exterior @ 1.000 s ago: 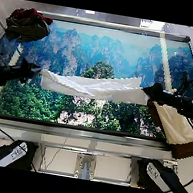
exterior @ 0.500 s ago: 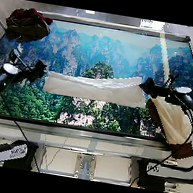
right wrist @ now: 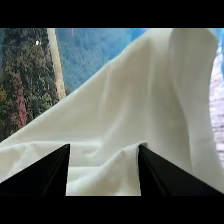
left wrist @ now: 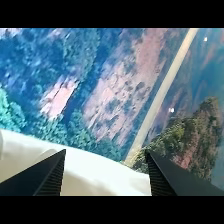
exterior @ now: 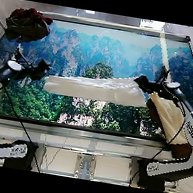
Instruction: Fold the shirts.
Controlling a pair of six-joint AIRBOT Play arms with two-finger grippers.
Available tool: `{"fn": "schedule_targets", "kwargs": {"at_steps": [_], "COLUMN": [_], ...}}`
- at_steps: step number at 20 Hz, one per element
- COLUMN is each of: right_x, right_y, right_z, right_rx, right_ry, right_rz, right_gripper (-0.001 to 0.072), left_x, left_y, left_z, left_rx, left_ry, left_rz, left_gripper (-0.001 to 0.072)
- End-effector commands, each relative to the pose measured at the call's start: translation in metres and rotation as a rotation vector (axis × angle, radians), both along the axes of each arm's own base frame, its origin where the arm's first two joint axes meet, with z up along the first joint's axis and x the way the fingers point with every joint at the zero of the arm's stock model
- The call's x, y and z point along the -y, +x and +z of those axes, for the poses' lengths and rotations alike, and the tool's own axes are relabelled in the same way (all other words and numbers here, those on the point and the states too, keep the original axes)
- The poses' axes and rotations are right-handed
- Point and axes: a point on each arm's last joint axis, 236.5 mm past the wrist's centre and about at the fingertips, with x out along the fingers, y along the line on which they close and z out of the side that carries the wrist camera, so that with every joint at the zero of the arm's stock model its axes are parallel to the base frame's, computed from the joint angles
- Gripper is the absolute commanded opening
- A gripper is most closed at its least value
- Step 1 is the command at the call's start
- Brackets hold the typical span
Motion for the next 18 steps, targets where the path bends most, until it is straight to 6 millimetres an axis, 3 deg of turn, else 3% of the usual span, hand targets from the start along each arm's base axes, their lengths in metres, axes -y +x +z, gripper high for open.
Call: {"fn": "schedule_targets", "kwargs": {"at_steps": [1,3,4,8,12,18], "right_x": [0.026,0.05,0.058,0.067,0.047,0.005], "right_y": [0.004,0.007,0.004,-0.02,-0.028,-0.038], "right_z": [0.037,0.05,0.046,-0.002,-0.03,-0.059], "right_rx": [0.027,0.045,0.034,-0.095,-0.164,-0.209], "right_ry": [0.044,0.041,0.018,-0.126,-0.076,-0.091], "right_rz": [0.051,0.037,0.037,0.124,0.175,0.3], "right_gripper": [0.0487,0.0501,0.0521,0.0555,0.0592,0.0609], "left_x": [0.005,0.012,0.016,0.039,0.052,0.059], "left_y": [0.023,0.038,0.044,0.055,0.055,0.051], "left_z": [0.052,0.089,0.103,0.148,0.165,0.164], "left_rx": [0.103,0.182,0.223,0.361,0.419,0.413], "left_ry": [0.019,0.012,0.004,-0.098,-0.157,-0.166], "left_rz": [-0.061,-0.087,-0.097,-0.137,-0.173,-0.21], "left_gripper": [0.0577,0.0577,0.0578,0.0579,0.0588,0.0588]}}
